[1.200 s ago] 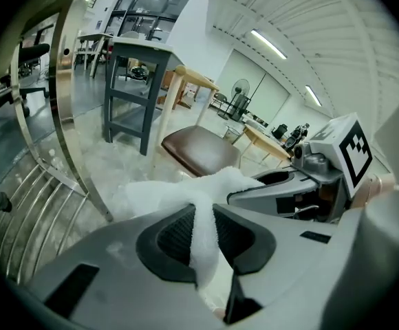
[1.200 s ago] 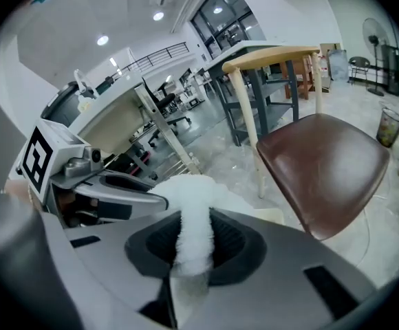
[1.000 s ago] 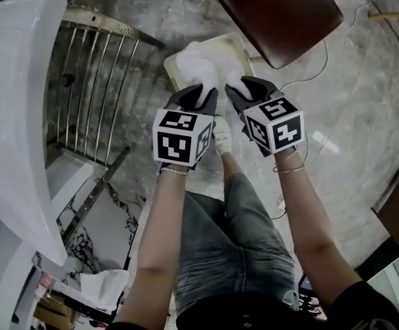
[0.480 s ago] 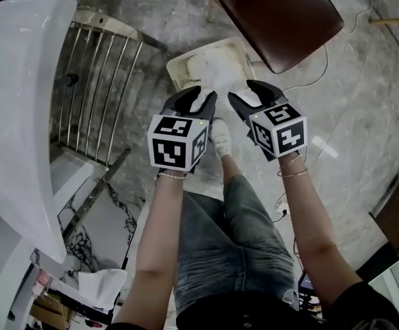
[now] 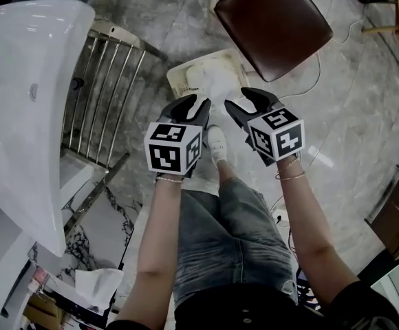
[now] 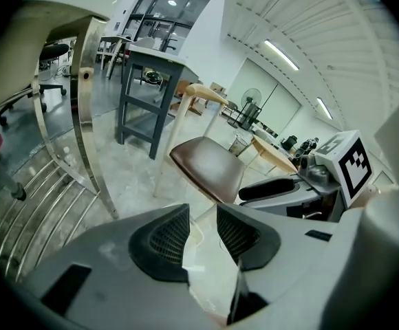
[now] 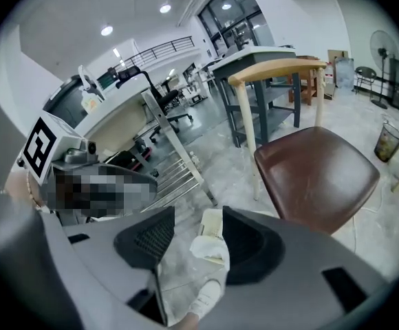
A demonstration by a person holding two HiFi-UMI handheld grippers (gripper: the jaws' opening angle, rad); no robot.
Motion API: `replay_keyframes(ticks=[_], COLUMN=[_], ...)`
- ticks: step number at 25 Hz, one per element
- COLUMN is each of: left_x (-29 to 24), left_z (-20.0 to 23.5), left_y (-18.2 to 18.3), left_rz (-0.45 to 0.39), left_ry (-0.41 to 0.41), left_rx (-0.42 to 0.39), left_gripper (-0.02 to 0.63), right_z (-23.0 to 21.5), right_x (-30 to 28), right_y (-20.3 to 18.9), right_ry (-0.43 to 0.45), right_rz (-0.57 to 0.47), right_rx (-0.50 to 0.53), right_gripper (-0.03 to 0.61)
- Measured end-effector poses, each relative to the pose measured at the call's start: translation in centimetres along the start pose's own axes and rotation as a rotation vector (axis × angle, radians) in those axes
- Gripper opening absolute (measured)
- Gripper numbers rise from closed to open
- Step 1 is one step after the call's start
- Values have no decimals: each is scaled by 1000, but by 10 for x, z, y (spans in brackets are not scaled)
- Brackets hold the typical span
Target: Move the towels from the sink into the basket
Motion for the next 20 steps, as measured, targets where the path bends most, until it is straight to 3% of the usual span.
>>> replay_keyframes(ticks=[8, 15, 20], left_x=[39, 82, 111], left_z=[-21, -35, -52], left_y=[25, 48, 57], left_rz=[-47, -94, -140], left_ry=[28, 68, 40], left_rx=[-15, -63, -80], left_gripper=[126, 124, 123], right_z=[19, 51, 81], right_x=[37, 67, 92], right_y=[28, 66, 83], right_ry=[25, 49, 105], right_rz=[-37, -130, -150], right_rx=[19, 58, 134], right_gripper=[209, 202, 201])
Point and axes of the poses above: the fingertips, and each gripper's own axes: x backward along the fingers, z to its left, y out of its top, the point moved 3 cm from there along x, backward along the fingers, and after that the axes turned 1 degree about x, right-handed, at the moved point
